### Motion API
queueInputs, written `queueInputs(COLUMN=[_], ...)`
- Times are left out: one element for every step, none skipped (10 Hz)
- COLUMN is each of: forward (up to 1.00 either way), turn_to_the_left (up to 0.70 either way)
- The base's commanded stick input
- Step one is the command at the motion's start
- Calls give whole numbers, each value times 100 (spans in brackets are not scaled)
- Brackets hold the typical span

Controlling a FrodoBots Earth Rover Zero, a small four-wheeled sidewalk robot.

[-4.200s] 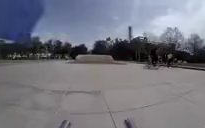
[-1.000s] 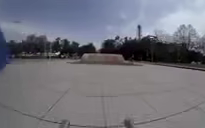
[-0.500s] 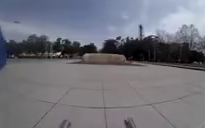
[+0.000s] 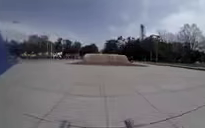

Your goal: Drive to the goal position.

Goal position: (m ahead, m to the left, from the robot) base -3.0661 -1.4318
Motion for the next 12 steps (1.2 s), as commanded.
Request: queueInputs(forward=[85,85,85,85,85,85,85,85,85,85,85,85], turn_to_the_left=[0,0,0,0,0,0,0,0,0,0,-10,-30])
